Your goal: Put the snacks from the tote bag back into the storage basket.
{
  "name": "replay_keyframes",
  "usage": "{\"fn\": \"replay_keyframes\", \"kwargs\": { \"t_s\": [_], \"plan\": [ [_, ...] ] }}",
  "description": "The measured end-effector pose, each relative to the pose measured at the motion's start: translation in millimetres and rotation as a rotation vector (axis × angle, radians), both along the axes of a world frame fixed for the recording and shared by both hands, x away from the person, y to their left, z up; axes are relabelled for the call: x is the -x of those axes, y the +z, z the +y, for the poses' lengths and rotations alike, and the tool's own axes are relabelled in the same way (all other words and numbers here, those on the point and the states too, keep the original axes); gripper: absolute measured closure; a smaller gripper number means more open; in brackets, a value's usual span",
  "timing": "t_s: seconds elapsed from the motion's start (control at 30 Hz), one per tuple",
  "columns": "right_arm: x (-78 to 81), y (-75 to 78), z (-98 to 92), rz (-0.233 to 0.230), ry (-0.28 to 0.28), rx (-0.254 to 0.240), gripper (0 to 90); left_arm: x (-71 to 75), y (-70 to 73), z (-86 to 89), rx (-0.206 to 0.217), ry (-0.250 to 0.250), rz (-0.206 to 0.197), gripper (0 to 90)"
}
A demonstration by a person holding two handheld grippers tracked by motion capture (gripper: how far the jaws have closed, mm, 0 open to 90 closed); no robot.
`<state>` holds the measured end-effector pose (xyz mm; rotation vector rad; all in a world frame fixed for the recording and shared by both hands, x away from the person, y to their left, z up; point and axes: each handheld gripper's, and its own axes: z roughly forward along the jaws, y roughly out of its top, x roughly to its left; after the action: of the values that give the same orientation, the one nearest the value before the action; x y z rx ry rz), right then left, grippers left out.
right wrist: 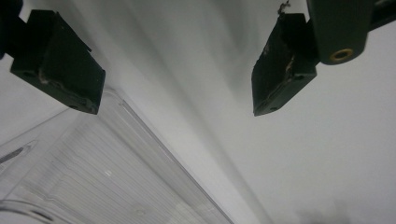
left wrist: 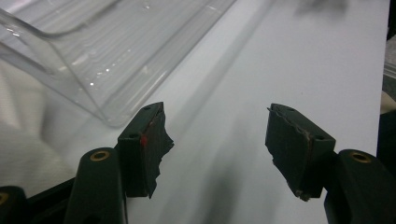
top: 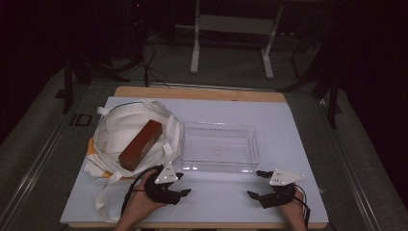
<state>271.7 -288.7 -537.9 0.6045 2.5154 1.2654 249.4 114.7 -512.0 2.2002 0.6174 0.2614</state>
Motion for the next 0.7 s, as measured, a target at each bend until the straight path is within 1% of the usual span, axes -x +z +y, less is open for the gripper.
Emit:
{"fn": "replay_keyframes", "kwargs": {
  "t_s": [0.2,0.27,0.33,0.43,0.63,0.7],
  "plan": [
    [0.0,0.0,0.1,0.0,0.001,0.002,17.4,2.0,6.4,3.4,0.009,0.003,0.002,38.5],
    [-0.1,-0.1,0.1,0.001,0.004,0.001,17.4,3.0,7.0,4.9,0.004,0.008,-0.009,38.5],
    [-0.1,0.0,-0.1,0.002,0.008,0.0,17.4,2.8,6.6,6.6,0.017,0.007,0.0,38.6],
    [-0.1,0.0,-0.4,0.003,0.008,-0.004,17.4,3.0,7.6,7.6,0.008,0.002,0.0,39.4],
    [0.0,0.1,-0.7,0.001,0.008,-0.008,17.4,3.7,14.2,10.1,0.008,-0.015,-0.003,40.1],
    [0.0,0.1,-0.8,0.001,0.008,-0.009,17.4,3.8,16.5,11.4,0.002,-0.014,-0.006,40.1]
  ]
}}
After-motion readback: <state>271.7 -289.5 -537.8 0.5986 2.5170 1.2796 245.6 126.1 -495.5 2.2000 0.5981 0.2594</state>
